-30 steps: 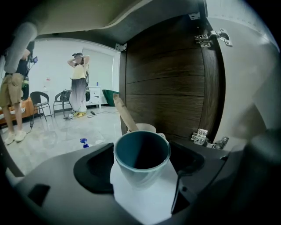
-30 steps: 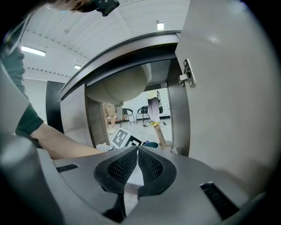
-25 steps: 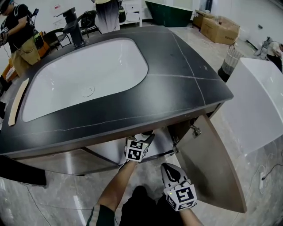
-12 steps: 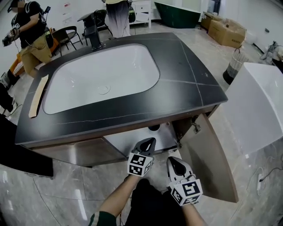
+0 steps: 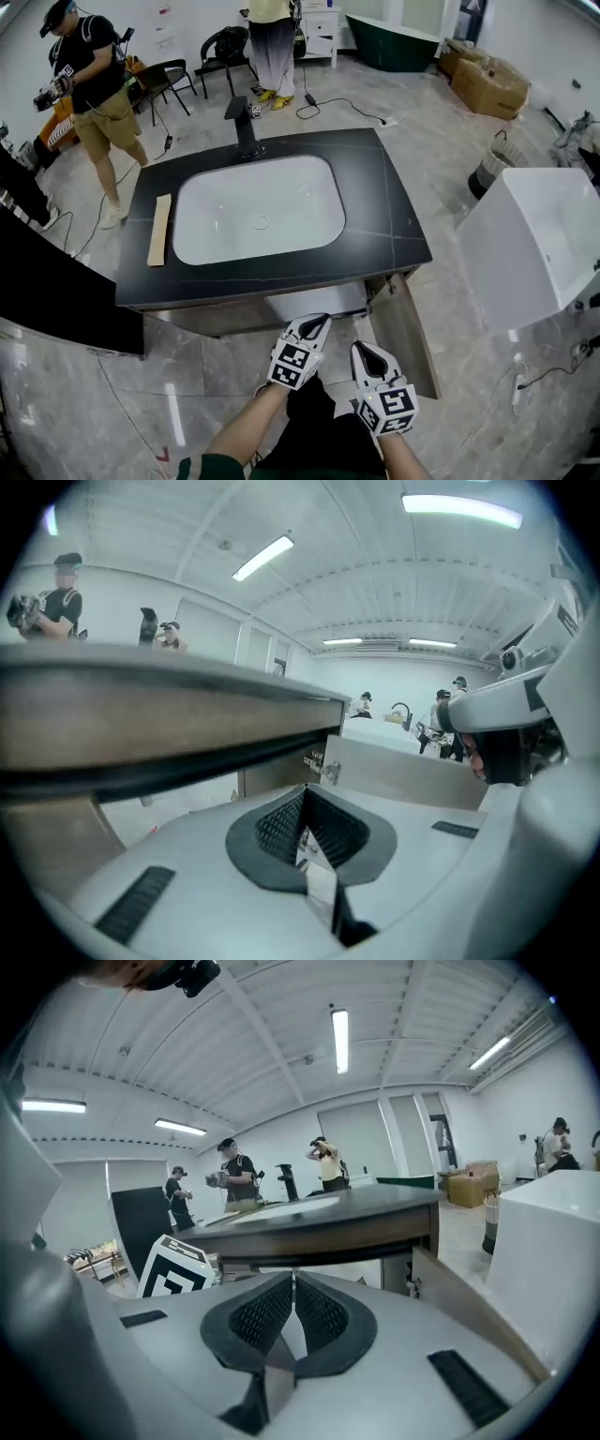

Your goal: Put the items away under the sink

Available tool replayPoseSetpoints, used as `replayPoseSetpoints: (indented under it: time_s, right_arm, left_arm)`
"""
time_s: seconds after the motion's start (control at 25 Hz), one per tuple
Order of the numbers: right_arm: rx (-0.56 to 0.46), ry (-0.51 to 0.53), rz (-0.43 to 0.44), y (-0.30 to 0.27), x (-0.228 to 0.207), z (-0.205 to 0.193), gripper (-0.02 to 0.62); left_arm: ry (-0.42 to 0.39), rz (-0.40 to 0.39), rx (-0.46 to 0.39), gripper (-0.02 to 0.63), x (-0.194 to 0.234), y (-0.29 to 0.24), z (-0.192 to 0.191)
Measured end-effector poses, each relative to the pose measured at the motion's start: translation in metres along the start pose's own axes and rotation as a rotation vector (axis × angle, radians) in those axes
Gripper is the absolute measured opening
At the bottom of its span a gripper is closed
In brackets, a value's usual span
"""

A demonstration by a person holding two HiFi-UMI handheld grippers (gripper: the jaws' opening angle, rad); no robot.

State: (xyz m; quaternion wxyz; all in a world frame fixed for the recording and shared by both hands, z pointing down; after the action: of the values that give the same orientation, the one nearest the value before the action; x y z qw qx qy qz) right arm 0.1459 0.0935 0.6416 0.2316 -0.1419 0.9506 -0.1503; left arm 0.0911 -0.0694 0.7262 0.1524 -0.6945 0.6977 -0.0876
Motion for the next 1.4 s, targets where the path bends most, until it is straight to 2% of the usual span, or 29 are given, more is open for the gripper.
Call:
replayPoseSetpoints:
  time_s: [0.36, 0.56, 0.84, 1.04, 1.24, 1.4]
  right_arm:
    - [0.045, -0.007, 0.077, 0.106, 0.127, 0.133, 0.043]
    - [0.072, -0.010, 0.123, 0.137, 0.177, 0.159, 0.043]
    - [0.049, 0.052, 0.185, 0.113, 0.223, 0.204, 0.043]
    - [0.044, 0.072, 0.195, 0.067, 0.252, 0.227, 0.043]
    - [0.090, 0.103, 0.186, 0.012, 0.276, 0.227, 0.043]
    - [0.119, 0.111, 0.157, -0.022, 0.298, 0.234, 0.043]
  left_arm:
    - [0.060, 0.104, 0.053, 0.009, -0.003, 0.153, 0.159]
    - [0.074, 0.226, 0.080, 0.009, 0.010, 0.226, 0.198]
    - [0.096, 0.361, 0.120, 0.011, 0.087, 0.283, 0.211]
    - [0.132, 0.414, 0.175, 0.018, 0.163, 0.302, 0.190]
    - [0.143, 0.428, 0.294, 0.107, 0.240, 0.293, 0.146]
    - [0.231, 0.455, 0.369, 0.167, 0.304, 0.293, 0.118]
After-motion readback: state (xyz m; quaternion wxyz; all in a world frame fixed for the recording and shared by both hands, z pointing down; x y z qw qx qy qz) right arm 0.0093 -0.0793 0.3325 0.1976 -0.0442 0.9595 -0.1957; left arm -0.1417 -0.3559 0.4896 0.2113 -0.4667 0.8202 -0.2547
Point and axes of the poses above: the fingertips, and each gripper's own axes: y backward along the fingers, x to its left, z out of its top, the point moved 9 cm from there along y, backward along the fingers, and after that the axes turned 13 degrees about -y, right-handed, at the moved point
